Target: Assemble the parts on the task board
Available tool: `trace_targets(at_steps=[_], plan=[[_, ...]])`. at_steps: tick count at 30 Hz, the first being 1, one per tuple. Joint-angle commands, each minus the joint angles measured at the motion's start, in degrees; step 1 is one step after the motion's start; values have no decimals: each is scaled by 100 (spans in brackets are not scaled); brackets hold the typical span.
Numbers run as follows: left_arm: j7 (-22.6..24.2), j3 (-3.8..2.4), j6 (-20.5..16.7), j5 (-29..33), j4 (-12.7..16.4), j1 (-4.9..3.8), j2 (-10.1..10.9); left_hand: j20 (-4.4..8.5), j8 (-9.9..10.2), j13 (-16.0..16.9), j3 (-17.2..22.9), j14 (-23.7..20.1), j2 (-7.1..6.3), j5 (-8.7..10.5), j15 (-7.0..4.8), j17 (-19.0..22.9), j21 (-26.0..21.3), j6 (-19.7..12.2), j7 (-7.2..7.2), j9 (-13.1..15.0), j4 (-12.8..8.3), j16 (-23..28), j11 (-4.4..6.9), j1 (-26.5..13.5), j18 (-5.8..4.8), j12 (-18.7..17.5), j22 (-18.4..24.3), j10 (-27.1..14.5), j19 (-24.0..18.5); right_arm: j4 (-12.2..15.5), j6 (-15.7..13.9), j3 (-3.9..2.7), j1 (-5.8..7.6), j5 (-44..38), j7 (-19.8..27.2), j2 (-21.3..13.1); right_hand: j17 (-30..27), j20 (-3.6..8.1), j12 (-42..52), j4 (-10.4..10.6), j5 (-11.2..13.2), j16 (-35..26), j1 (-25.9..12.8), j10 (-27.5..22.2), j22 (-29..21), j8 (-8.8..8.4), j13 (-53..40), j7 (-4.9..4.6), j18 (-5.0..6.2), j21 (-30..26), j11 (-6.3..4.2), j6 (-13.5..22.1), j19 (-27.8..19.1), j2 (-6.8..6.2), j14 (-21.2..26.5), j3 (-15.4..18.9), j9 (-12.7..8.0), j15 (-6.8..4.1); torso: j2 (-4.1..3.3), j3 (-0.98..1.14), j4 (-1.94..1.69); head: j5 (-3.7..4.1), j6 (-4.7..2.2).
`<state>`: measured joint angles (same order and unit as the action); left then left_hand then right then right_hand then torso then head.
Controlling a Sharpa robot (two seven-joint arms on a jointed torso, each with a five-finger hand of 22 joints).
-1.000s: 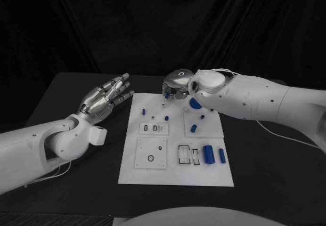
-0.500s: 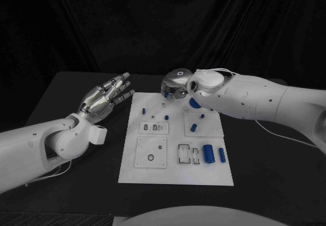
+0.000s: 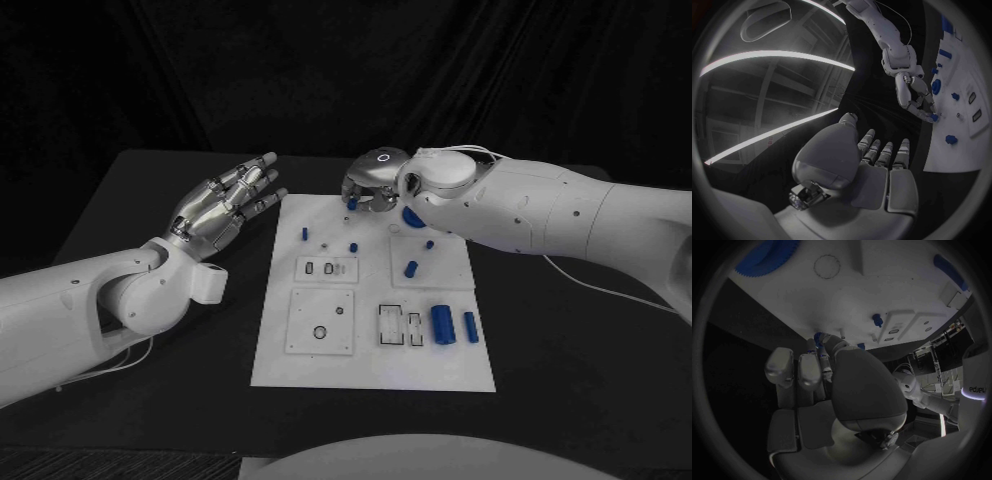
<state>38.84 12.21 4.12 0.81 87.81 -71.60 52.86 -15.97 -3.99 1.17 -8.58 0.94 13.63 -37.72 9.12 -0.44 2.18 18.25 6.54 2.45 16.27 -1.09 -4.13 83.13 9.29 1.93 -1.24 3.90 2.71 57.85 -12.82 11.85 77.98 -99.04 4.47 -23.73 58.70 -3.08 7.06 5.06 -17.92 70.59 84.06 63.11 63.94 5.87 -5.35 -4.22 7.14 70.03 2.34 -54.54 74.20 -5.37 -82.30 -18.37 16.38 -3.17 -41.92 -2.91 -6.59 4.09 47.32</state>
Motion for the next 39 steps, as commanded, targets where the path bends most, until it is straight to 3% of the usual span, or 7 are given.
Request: trace_targets(at_steps=[1, 14, 18, 20, 25, 32, 39], plan=[[140, -5, 96, -8, -3, -11, -13, -41, -35, -4, 36, 6, 10, -25, 15, -7, 24, 46, -4, 8, -14, -16, -42, 51, 98, 38, 5, 0, 1, 12, 214, -1, -18, -53, -125, -13, -27, -13, -42, 13, 30, -28, -29, -47, -7, -45, 2, 45, -80, -47, 3, 70, -53, -23, 50, -42, -9, 8, 0, 3, 6, 0, 11], [118, -4, 106, -8, -33, -10, -28, -41, -40, -3, 45, 8, 17, -29, 16, -8, 24, 56, -2, 9, -15, -18, -44, 57, 97, 41, 5, 1, 1, 15, 215, -1, -39, -53, -175, -16, -109, -44, -206, 41, 94, -85, -104, -384, -15, -229, 39, 198, -65, -121, 38, 474, -114, -95, 108, -131, -104, 43, 4, 7, 4, 6, 48], [118, -4, 105, -8, -32, -10, -24, -42, -42, -3, 51, 6, 21, -31, 17, -7, 24, 57, -1, 8, -16, -17, -45, 61, 97, 42, 5, 1, 2, 24, 178, 0, -43, -53, -341, -43, -419, -94, -343, -29, 190, -323, -155, -1428, -208, -242, 161, 532, -16, -379, 95, 1592, -311, -136, 280, 0, -467, 93, 6, 5, 7, 2, 43], [118, -4, 103, -8, -30, -10, -19, -42, -42, -3, 51, 6, 21, -31, 17, -7, 24, 57, -1, 8, -16, -17, -45, 61, 97, 42, 5, 1, 2, 24, 100, 0, -43, -53, -416, -69, -581, -129, -343, -70, 292, -445, -212, -1905, -320, -309, 166, 620, 17, -545, 122, 2700, -431, -88, 395, 168, -840, 128, 5, 2, 6, 1, 32], [122, -4, 99, -8, -32, -10, -6, -42, -42, -3, 51, 6, 21, -31, 17, -7, 24, 57, -1, 8, -16, -17, -45, 61, 97, 42, 5, 1, 2, 74, -333, 0, -39, -53, -486, -201, -785, -166, -390, -102, 378, -580, -295, -3101, -422, -384, 225, 797, 55, -755, 141, 3677, -549, 9, 531, 445, -1193, 155, 3, 1, -3, -8, 0], [123, -4, 94, -8, -23, -10, 21, -42, -43, -2, 56, 8, 22, -33, 16, -8, 25, 60, 0, 9, -17, -19, -46, 64, 97, 44, 4, 1, 3, 519, -854, 0, 82, -53, -504, -657, -663, -143, -247, 83, 572, -467, -536, -2758, -329, -251, 181, 718, 42, -751, 123, 2956, -417, 118, 394, 733, -1112, 129, 8, 2, 7, -16, -9], [129, -4, 97, -8, -22, -8, 31, -43, -46, -2, 63, 10, 23, -37, 18, -9, 26, 64, 1, 9, -20, -22, -47, 70, 97, 45, 4, 1, 5, 1052, -802, 1, 199, -53, -648, -1253, -261, -127, 762, 263, 729, -112, -812, -752, -342, -168, -207, 546, 64, -830, 151, 2094, -244, 245, 137, 996, -1051, 121, 22, 8, 18, 15, 0]])
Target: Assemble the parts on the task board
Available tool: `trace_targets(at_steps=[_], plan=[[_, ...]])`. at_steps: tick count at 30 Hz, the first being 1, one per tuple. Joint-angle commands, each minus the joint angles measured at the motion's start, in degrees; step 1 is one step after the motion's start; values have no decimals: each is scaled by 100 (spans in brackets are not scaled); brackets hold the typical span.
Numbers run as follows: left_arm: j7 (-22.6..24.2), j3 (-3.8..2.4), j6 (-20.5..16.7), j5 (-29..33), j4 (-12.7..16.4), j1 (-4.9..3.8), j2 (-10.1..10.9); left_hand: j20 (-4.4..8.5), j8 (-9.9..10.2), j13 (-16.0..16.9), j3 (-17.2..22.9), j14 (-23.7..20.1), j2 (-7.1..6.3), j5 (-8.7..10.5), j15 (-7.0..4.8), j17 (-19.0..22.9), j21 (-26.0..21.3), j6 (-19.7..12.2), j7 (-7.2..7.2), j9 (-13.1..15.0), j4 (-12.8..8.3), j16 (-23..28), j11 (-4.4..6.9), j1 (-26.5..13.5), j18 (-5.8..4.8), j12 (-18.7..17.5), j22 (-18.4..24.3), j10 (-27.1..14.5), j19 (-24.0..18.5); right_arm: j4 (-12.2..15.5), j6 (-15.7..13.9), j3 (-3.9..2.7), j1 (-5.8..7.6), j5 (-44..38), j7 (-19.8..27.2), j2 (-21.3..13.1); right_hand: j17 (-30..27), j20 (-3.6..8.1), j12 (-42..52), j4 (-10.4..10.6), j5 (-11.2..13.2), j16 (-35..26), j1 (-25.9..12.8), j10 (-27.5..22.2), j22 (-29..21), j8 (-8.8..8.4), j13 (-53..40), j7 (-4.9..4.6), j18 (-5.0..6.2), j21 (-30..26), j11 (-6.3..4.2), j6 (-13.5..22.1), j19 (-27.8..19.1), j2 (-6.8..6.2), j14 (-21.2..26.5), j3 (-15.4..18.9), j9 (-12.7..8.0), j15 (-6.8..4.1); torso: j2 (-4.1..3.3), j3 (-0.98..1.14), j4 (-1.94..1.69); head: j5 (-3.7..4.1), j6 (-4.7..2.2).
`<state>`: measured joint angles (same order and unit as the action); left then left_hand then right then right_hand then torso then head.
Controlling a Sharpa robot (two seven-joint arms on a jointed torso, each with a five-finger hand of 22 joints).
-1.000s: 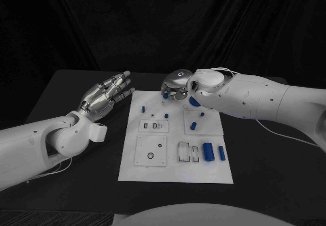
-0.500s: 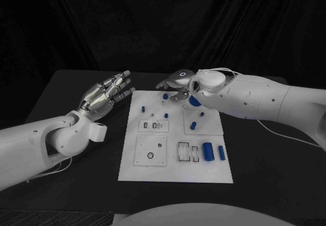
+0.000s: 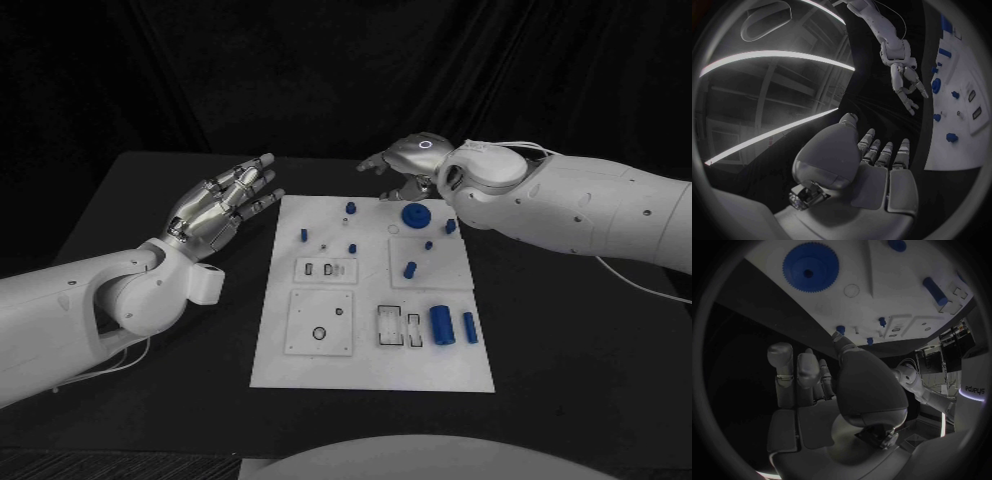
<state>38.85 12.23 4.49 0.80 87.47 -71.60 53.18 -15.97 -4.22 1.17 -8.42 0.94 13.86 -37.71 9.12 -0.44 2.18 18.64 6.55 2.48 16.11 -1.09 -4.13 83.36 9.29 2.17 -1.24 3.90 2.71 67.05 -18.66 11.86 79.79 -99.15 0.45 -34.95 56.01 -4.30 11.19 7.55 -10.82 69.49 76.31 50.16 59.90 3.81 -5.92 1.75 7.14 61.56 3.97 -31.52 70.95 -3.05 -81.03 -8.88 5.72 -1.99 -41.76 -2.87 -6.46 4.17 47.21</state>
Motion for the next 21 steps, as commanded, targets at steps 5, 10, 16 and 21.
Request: trace_targets(at_steps=[5, 10, 16, 21], plan=[[131, -5, 68, -6, 9, -5, -1, -44, -28, -3, 77, 11, 14, -52, 26, -10, 27, 24, -6, 3, -13, -24, -43, 70, 97, 23, 4, -8, 7, 351, -142, 2, 30, -41, -266, -420, 141, 147, 1742, 75, 105, 104, -24, 1234, 667, 25, -1122, -174, -75, 504, -298, -613, 378, 0, -15, 135, 11, -188, 12, 9, 9, -32, 11], [121, -5, 73, -6, 0, -1, 2, -44, -33, -3, 114, 10, 34, -62, 28, -10, 27, 22, -8, 2, -20, -24, -41, 95, 96, 27, 5, -12, 7, 516, -101, 2, 18, -41, -265, -662, 2420, 282, 7164, 381, 230, 1527, -327, 2832, 1712, 79, -7151, -327, -299, 1394, -576, -1385, 801, 54, -541, 449, 138, -309, 17, 2, 15, -16, 10], [171, -4, 93, -7, -37, 5, -31, -45, -43, 2, 180, 29, 57, -78, 49, -18, 35, 27, -19, 1, -34, -47, -38, 142, 97, 45, 2, -3, 17, 518, 236, 2, -41, -41, -419, -791, 3399, 295, 7881, 667, 220, 2051, -578, 3984, 2764, 144, -8408, -422, -613, 2541, -564, -1670, 1629, -4, -897, 584, 387, -307, 39, 6, 41, 1, 38], [192, -4, 106, -7, -49, 9, -55, -45, -48, 5, 201, 45, 54, -82, 58, -25, 39, 34, -21, 2, -39, -65, -35, 158, 98, 55, 0, 5, 23, 397, 483, 2, -123, -41, -501, -794, 3399, 295, 7881, 823, 229, 2051, -705, 3984, 2927, 135, -8408, -427, -676, 2738, -570, -1677, 1804, -44, -897, 586, 446, -319, 51, 14, 46, -7, 47]])
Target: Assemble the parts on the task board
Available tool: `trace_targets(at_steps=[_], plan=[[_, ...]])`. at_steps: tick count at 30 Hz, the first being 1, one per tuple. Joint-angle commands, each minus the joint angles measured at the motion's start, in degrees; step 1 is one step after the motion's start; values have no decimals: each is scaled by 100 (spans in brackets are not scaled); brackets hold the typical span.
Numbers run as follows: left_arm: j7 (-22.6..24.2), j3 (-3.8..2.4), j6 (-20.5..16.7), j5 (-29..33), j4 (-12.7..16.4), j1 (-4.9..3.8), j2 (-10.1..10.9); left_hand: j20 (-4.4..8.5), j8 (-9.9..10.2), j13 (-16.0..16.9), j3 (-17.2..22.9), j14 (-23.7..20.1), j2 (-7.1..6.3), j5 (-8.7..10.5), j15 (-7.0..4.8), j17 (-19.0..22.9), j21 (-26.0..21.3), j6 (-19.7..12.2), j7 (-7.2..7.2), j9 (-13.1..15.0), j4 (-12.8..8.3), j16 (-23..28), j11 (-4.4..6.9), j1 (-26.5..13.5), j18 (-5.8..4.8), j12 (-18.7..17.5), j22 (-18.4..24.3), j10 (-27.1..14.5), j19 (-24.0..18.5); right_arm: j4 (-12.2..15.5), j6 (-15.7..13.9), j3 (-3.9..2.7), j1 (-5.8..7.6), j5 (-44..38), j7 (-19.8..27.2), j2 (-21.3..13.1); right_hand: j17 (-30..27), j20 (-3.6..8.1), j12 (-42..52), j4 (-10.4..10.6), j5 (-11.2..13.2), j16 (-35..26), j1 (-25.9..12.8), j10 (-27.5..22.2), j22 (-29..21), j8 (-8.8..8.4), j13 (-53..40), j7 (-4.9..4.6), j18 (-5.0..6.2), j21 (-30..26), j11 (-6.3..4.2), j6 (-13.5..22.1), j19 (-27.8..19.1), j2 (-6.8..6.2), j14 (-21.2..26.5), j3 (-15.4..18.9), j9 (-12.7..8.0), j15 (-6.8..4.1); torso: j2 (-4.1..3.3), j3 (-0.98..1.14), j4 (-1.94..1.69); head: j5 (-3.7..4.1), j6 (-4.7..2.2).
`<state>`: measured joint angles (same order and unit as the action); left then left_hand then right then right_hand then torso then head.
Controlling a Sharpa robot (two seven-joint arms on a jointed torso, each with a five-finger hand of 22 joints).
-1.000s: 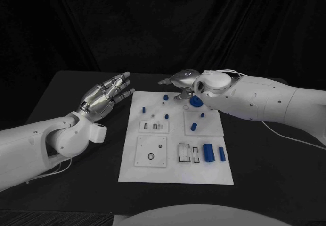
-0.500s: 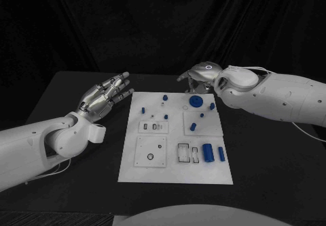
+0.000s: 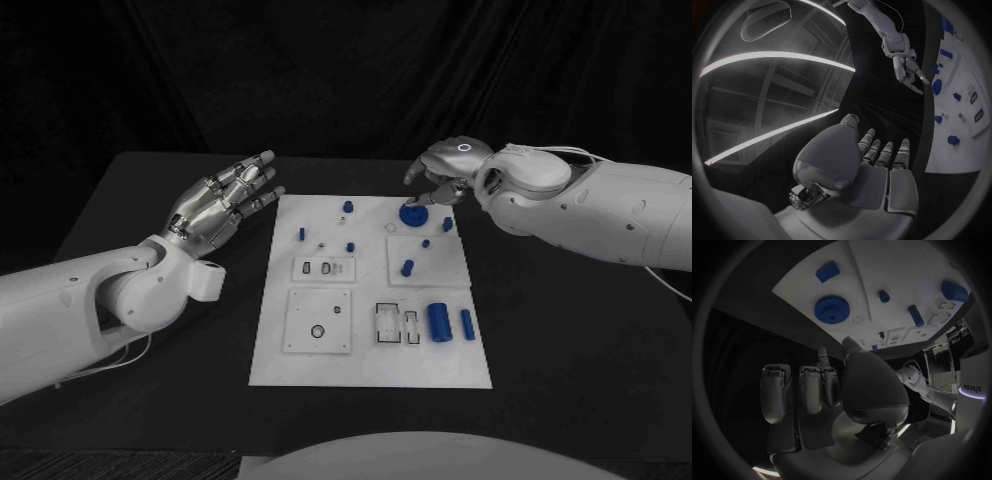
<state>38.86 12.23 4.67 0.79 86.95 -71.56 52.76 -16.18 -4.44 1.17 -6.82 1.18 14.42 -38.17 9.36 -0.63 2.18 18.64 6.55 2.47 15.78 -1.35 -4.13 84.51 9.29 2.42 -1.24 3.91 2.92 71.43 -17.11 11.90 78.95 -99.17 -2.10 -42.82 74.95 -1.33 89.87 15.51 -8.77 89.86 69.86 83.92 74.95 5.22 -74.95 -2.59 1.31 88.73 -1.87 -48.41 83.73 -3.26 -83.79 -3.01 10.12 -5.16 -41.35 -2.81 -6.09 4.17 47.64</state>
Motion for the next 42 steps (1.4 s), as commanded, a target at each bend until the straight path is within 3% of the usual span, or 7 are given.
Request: trace_targets(at_steps=[1, 13, 27, 34, 37, 39, 42], plan=[[190, -5, 90, -7, 0, 6, -16, -24, -25, 5, 41, 21, -2, -36, 34, -6, 39, 35, -21, 3, -6, -39, -35, 44, 98, 30, 0, 5, 1, -62, 359, -1, -56, -40, -253, -4, 1505, -1, 13, 40, 36, 14, -68, 608, 1427, -20, -1505, -4, -95, 28, 18, 34, 532, -27, -621, -4, 6, 0, 8, 4, 11, -13, 3], [177, -5, 103, -7, -43, 11, -36, -24, -27, 5, 49, 25, -5, -37, 37, -7, 39, 35, -21, 3, -6, -44, -35, 48, 98, 33, 0, 6, 2, -225, 476, -1, -187, -40, -216, 64, 1505, 1, 13, 29, -4, 14, -12, 608, 1423, -102, -1505, -4, -92, 20, 25, 158, 524, -85, -621, -57, -25, -7, 8, -9, 4, -7, 29], [156, -4, 122, -7, -79, 15, -44, -25, -28, 5, 57, 26, -2, -38, 41, -7, 39, 32, -16, 3, -3, -45, -39, 51, 97, 35, 0, 6, 2, -299, 483, -1, -330, -40, -140, 148, 1505, -1, 13, -38, -65, 14, 130, 608, 1415, 19, -1505, -13, -86, 2, 33, -97, 508, -95, -621, -128, 41, -5, 17, -14, -6, -1, 65], [146, -4, 136, -7, -88, 18, -52, -25, -28, 5, 62, 27, 1, -38, 43, -8, 39, 30, -12, 2, -1, -46, -43, 51, 97, 36, 0, 6, 3, -335, 435, -1, -376, -40, -87, 185, 1505, 26, 13, -321, -977, 14, 446, 608, 1394, 368, -1505, 32, -72, -39, -5, -567, 471, -9, -621, -281, 334, -27, 11, -13, -7, -5, 65], [138, -4, 143, -7, -93, 19, -56, -25, -28, 5, 62, 27, 1, -38, 43, -8, 39, 30, -12, 2, -1, -46, -43, 51, 97, 36, 0, 6, 3, -342, 416, -1, -388, -40, -67, 193, 1505, 53, 13, -577, -1454, 14, 647, 608, 1390, 706, -1505, 53, -68, -53, -29, -759, 461, 32, -621, -368, 643, -46, 10, -10, -5, -1, 71], [133, -4, 147, -7, -94, 20, -57, -25, -28, 5, 62, 27, 1, -38, 43, -8, 39, 30, -12, 2, -1, -46, -43, 51, 97, 36, 0, 6, 3, -343, 399, -1, -392, -40, -50, 194, 1505, 49, 13, -604, -1493, 14, 664, 608, 1389, 747, -1505, 58, -67, -55, -29, -763, 460, 42, -621, -378, 685, -52, 10, -8, -3, -6, 74], [121, -4, 155, -7, -97, 21, -57, -26, -29, 5, 66, 27, 2, -38, 44, -8, 39, 31, -9, 2, 1, -47, -47, 52, 97, 37, 0, 6, 3, -335, 344, -1, -397, -40, -6, 192, 1505, 53, 13, -806, -1731, 14, 794, 608, 1378, 1036, -1505, 51, -60, -82, -24, -771, 439, 81, -621, -449, 984, -49, 9, -6, -3, -17, 74]])
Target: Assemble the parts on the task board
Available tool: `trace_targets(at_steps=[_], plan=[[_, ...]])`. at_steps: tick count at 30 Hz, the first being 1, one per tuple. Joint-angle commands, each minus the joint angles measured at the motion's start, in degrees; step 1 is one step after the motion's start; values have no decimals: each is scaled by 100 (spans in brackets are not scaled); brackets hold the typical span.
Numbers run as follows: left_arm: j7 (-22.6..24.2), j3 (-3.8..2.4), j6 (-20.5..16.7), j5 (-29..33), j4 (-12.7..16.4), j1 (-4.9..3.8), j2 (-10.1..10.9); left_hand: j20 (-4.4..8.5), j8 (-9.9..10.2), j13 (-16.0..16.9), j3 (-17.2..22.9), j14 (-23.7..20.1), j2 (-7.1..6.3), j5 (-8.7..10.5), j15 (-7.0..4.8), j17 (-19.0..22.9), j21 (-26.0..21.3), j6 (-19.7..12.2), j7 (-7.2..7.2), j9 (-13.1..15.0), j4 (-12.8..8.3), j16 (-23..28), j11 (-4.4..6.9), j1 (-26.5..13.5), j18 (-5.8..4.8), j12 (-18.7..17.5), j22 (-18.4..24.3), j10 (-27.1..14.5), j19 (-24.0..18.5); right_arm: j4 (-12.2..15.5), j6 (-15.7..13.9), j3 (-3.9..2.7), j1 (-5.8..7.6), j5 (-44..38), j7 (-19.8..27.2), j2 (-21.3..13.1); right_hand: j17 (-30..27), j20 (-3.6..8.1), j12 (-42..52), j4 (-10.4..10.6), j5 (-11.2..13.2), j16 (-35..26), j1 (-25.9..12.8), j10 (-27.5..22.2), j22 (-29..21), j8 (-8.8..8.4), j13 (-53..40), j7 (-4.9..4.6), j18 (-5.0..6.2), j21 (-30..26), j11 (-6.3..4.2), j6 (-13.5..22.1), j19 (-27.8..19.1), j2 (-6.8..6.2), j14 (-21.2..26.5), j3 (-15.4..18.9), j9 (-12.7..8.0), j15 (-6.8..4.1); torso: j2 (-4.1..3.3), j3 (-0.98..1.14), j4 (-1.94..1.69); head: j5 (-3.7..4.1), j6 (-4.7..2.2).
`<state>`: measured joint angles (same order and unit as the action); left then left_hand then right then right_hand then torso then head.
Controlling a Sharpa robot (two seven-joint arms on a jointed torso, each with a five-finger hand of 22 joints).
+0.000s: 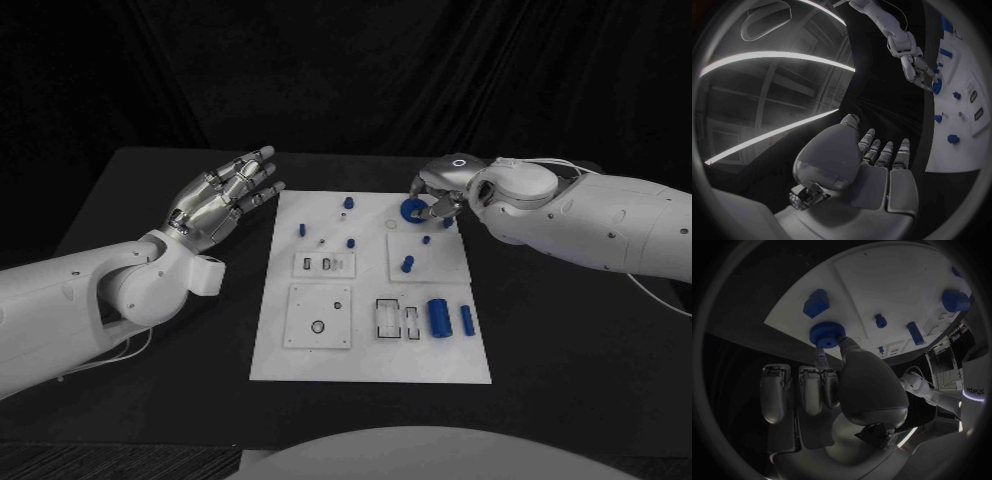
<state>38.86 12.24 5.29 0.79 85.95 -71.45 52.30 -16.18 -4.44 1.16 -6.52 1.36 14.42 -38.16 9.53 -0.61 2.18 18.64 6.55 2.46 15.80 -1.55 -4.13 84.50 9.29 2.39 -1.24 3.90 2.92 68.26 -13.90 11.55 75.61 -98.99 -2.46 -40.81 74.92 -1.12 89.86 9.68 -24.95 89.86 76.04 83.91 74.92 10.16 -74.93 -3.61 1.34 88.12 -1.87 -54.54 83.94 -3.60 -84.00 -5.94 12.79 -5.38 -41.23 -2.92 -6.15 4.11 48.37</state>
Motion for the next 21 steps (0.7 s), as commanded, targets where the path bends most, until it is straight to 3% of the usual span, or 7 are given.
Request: trace_targets(at_steps=[1, 11, 21], plan=[[118, -5, 95, -6, 2, 10, -10, -27, -30, 6, 41, 9, 4, -38, 27, -10, 39, 32, -5, 4, 1, -27, -52, 54, 97, 42, 0, 6, 4, -11, 0, 34, -64, -58, 41, -11, 1508, 29, 14, -259, -149, 14, 195, 609, 1381, 592, -1507, 150, -63, -22, -18, -146, 418, 121, -600, -170, 774, -27, -4, 6, 4, -15, 0], [105, -5, 112, -6, 2, 13, 5, -27, -31, 7, 47, 12, 5, -38, 29, -11, 40, 34, 2, 4, 3, -31, -58, 55, 96, 45, 0, 9, 5, 221, -276, 33, -40, -58, 73, -62, 1508, 15, 14, -342, -153, 14, 212, 609, 1416, 716, -1507, 118, -82, 32, 7, -78, 468, 118, -600, -201, 932, -16, -4, 0, 1, -34, -9], [80, -5, 123, -6, 1, 14, -4, -29, -34, 8, 66, 14, -8, -48, 35, -11, 41, 31, 14, 4, -5, -34, -75, 70, 95, 54, 0, 13, 6, 630, -360, 32, 128, -58, 80, 5, 1508, 8, 14, -339, -116, 14, 171, 609, 1454, 756, -1507, 102, -103, 95, 18, -57, 524, 105, -600, -196, 990, -8, 3, -3, 11, -56, 16]])
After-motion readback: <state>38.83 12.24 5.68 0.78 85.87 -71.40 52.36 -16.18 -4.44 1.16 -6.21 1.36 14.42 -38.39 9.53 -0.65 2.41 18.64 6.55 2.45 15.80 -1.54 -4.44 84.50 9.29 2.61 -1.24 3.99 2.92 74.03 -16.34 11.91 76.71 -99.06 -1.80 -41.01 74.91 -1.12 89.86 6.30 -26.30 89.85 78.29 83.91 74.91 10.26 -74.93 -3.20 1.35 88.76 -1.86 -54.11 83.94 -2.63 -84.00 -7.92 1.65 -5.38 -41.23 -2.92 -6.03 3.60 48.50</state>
